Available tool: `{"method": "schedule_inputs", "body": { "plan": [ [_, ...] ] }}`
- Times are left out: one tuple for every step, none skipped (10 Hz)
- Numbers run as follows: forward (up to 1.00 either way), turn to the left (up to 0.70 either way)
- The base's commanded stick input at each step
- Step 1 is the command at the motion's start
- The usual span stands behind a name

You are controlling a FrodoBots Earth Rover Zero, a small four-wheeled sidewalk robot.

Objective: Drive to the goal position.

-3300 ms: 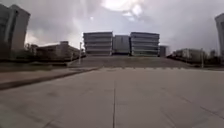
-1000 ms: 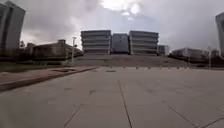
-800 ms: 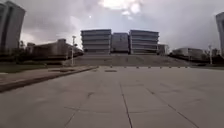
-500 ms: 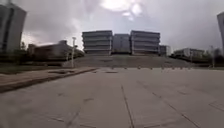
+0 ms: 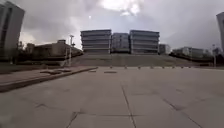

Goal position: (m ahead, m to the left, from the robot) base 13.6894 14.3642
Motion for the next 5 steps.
{"method": "schedule_inputs", "body": {
  "plan": [
    [1.00,0.00],
    [1.00,0.00],
    [1.00,0.00],
    [1.00,0.00],
    [1.00,0.00]
  ]
}}
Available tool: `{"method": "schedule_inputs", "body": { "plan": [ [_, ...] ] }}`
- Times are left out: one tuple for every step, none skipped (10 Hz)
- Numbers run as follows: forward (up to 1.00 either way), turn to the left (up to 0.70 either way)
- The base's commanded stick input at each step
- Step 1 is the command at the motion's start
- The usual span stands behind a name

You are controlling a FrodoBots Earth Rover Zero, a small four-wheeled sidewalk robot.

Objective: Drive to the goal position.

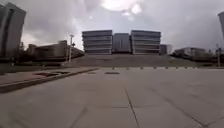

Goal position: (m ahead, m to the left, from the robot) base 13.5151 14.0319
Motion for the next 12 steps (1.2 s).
{"method": "schedule_inputs", "body": {
  "plan": [
    [1.00,0.00],
    [1.00,0.00],
    [1.00,0.00],
    [1.00,0.00],
    [1.00,0.00],
    [1.00,0.00],
    [1.00,0.00],
    [1.00,0.00],
    [1.00,0.00],
    [1.00,0.00],
    [1.00,0.00],
    [1.00,0.00]
  ]
}}
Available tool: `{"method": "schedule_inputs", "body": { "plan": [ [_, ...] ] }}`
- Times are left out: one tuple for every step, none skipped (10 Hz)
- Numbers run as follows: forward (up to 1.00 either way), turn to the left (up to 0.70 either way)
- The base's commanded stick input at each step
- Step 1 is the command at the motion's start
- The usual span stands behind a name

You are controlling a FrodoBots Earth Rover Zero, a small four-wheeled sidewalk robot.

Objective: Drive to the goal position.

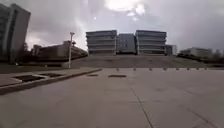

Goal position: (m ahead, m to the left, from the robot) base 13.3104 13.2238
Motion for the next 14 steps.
{"method": "schedule_inputs", "body": {
  "plan": [
    [1.00,0.00],
    [1.00,0.00],
    [1.00,0.00],
    [1.00,0.00],
    [1.00,0.00],
    [1.00,0.00],
    [1.00,0.00],
    [1.00,0.00],
    [1.00,0.00],
    [1.00,0.00],
    [1.00,0.00],
    [1.00,0.00],
    [1.00,0.00],
    [1.00,0.00]
  ]
}}
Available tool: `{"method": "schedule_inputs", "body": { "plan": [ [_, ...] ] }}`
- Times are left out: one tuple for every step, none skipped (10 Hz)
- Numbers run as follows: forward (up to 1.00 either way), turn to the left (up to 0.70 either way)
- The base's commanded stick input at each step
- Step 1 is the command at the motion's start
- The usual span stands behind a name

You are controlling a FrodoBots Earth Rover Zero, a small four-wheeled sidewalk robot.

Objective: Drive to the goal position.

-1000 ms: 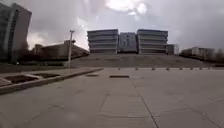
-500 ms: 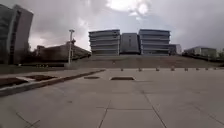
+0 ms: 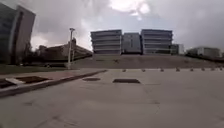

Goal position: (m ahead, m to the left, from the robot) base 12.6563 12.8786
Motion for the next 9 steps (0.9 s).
{"method": "schedule_inputs", "body": {
  "plan": [
    [1.00,0.00],
    [1.00,0.00],
    [1.00,0.00],
    [1.00,0.00],
    [0.61,0.00],
    [0.08,0.00],
    [0.00,0.00],
    [0.00,0.00],
    [0.00,0.00]
  ]
}}
